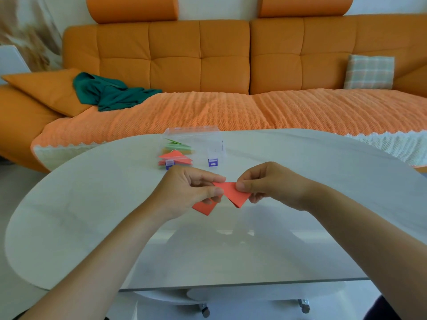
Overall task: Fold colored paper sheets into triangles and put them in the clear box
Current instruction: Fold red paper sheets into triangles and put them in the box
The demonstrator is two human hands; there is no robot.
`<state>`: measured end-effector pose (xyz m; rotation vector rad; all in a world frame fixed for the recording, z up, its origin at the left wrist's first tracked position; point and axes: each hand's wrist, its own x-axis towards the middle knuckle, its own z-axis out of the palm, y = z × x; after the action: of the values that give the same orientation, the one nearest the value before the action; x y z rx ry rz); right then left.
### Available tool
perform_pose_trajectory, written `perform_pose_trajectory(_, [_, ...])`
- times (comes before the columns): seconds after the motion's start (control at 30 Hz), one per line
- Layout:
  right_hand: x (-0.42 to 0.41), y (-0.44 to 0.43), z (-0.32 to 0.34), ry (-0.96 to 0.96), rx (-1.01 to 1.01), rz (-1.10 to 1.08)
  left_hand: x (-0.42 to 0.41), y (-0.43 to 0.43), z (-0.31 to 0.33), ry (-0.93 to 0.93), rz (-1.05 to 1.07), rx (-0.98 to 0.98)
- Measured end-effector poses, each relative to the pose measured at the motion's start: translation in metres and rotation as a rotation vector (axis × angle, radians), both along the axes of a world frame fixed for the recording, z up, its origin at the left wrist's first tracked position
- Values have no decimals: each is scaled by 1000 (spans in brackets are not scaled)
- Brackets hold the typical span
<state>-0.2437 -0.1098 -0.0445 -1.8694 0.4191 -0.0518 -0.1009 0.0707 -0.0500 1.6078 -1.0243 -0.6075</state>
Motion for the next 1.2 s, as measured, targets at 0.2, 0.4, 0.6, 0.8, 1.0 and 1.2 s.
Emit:
perform_pose_trajectory(0.2, [0, -1, -2, 28, -4, 48, 0, 0, -3, 50, 0, 20])
perform_pose_trajectory(0.4, [2, -4, -6, 51, -36, 44, -1, -2, -5, 87, 9, 67])
perform_pose_trajectory(0.6, [6, -5, -12, 104, -108, 6, -2, -3, -8, 13, 34, 148])
perform_pose_trajectory(0.8, [10, -1, -19, 172, -318, -13, -8, -13, -25, -262, 137, 300])
perform_pose_trajectory(1.0, [13, 7, -23, 236, -610, -16, -16, -17, -30, -460, 144, 388])
perform_pose_trajectory(1.2, [13, 14, -25, 243, -808, -19, -15, -20, -30, -544, 140, 414])
